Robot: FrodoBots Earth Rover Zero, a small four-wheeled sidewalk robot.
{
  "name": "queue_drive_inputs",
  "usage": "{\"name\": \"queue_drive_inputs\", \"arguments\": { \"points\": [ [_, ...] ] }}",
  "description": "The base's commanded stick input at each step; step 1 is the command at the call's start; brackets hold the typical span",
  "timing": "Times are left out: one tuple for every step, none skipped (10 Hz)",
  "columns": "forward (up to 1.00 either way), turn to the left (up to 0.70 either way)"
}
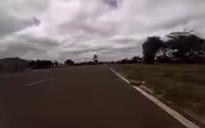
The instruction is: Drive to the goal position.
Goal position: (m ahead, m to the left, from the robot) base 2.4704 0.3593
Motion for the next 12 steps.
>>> {"name": "queue_drive_inputs", "arguments": {
  "points": [
    [0.60,-0.15],
    [0.60,-0.15],
    [0.60,-0.15],
    [0.60,-0.10],
    [0.60,-0.03],
    [0.60,0.00],
    [0.60,0.00],
    [0.60,0.00],
    [0.60,0.00],
    [0.60,0.00],
    [0.60,0.00],
    [0.60,0.00]
  ]
}}
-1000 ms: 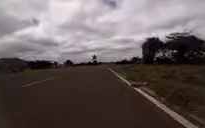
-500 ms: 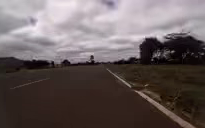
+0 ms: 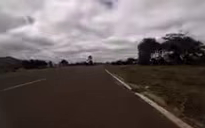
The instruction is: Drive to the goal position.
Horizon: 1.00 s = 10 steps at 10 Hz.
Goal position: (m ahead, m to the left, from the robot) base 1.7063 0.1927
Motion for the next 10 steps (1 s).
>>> {"name": "queue_drive_inputs", "arguments": {
  "points": [
    [0.60,0.00],
    [0.60,0.00],
    [0.60,0.00],
    [0.60,0.00],
    [0.60,0.00],
    [0.60,0.00],
    [0.60,0.00],
    [0.60,0.00],
    [0.60,0.00],
    [0.60,0.00]
  ]
}}
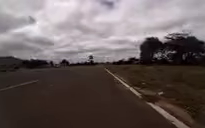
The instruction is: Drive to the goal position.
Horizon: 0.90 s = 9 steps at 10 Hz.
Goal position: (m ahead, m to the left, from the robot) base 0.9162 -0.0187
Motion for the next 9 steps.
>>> {"name": "queue_drive_inputs", "arguments": {
  "points": [
    [0.60,0.00],
    [0.60,0.00],
    [0.60,0.00],
    [0.60,0.00],
    [0.60,0.00],
    [0.60,0.00],
    [0.60,0.00],
    [0.60,0.00],
    [0.60,0.00]
  ]
}}
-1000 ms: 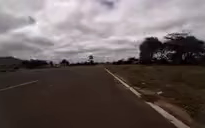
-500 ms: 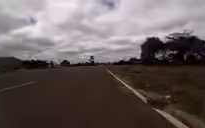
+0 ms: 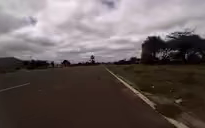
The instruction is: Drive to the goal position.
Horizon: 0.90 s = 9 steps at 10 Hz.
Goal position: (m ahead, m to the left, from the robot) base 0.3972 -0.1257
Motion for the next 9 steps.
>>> {"name": "queue_drive_inputs", "arguments": {
  "points": [
    [0.60,0.00],
    [0.60,0.00],
    [0.60,0.00],
    [0.60,0.00],
    [0.60,0.00],
    [0.60,0.00],
    [0.60,0.00],
    [0.60,0.00],
    [0.60,0.00]
  ]
}}
